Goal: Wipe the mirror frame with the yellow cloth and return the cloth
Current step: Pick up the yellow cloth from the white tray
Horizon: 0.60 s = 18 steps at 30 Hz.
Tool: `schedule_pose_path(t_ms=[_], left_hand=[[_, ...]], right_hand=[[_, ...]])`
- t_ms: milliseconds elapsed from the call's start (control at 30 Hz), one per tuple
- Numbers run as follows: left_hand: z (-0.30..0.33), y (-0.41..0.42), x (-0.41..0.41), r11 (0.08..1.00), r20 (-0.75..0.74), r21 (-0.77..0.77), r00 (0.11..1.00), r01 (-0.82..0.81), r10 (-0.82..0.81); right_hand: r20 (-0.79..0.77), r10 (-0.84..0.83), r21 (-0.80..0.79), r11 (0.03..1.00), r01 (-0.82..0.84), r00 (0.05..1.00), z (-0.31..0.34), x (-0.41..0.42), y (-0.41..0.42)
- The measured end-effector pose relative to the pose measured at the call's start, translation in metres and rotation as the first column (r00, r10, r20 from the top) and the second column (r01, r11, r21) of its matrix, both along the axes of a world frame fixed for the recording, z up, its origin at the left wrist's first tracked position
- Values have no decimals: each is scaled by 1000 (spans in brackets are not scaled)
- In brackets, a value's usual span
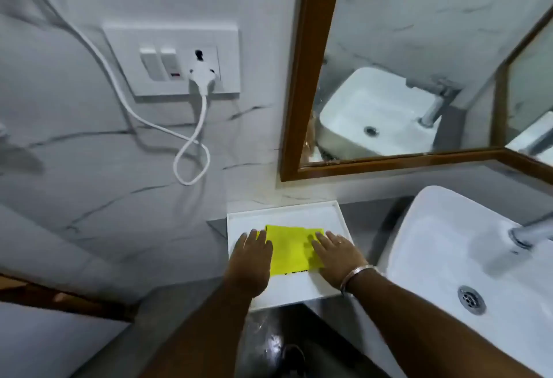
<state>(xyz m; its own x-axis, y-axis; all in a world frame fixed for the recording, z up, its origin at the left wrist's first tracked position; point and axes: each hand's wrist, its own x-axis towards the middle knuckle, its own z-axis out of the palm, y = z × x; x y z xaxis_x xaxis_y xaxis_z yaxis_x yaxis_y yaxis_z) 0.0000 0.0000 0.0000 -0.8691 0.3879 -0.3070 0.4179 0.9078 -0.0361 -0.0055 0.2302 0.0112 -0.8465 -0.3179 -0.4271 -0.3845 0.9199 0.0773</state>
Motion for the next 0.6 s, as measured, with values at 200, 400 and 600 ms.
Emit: schedule_pose_path(t_ms=[200, 400, 600], left_hand=[[-40, 23, -68, 991, 57, 115, 996, -74, 68], [-72, 25, -94, 994, 113, 107, 994, -22, 10], [-57, 16, -90, 987, 170, 158, 985, -15, -12]], right_hand=[[45, -105, -106, 988, 110, 993, -56, -67, -10], [-37, -98, -80, 992, 95, 994, -79, -84, -25], [13, -99, -34, 994, 100, 995, -61, -71, -29]])
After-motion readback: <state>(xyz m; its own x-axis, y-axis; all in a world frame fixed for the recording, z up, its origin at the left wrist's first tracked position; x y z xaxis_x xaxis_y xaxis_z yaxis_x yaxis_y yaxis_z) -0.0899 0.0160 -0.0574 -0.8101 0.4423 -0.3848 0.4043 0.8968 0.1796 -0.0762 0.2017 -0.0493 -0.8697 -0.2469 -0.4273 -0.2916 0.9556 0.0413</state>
